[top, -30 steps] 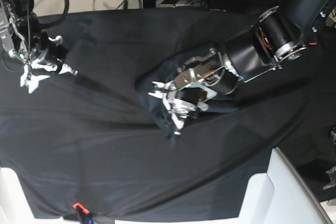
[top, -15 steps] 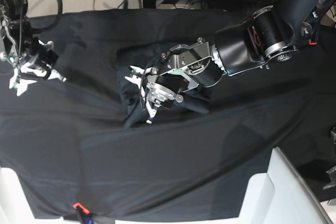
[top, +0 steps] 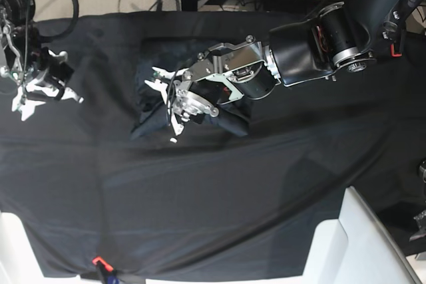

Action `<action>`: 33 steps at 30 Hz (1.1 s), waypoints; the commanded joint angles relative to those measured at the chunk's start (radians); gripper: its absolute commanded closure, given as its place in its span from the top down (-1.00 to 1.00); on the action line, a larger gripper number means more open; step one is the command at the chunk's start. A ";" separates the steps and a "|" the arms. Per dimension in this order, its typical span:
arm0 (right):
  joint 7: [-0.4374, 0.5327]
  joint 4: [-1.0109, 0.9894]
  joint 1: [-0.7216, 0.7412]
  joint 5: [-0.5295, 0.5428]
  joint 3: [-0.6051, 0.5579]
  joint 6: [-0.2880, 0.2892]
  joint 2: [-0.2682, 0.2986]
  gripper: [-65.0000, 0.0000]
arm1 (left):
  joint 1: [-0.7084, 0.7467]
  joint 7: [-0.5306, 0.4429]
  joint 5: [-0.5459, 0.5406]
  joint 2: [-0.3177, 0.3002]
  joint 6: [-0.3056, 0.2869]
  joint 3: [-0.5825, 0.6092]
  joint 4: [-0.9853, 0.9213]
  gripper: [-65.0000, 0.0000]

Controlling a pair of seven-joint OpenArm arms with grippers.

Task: Fold the T-shirt properly
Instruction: 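Press the left gripper down on the bundle, smoothing the folded fabric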

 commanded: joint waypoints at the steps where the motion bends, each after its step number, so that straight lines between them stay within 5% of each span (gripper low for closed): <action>1: 0.011 0.014 0.009 0.000 0.010 0.001 0.014 -1.00 | -0.001 -0.031 -0.031 0.008 -0.016 -0.002 0.006 -1.00; 15: 0.011 0.014 0.008 0.000 0.007 0.001 0.014 -1.00 | 0.000 -0.022 -0.033 0.000 -0.016 0.002 0.006 -1.00; 33: 0.011 0.015 -0.011 -0.002 0.002 0.001 0.014 -1.00 | 0.053 0.104 -0.031 -0.027 -0.016 -0.004 0.061 -1.00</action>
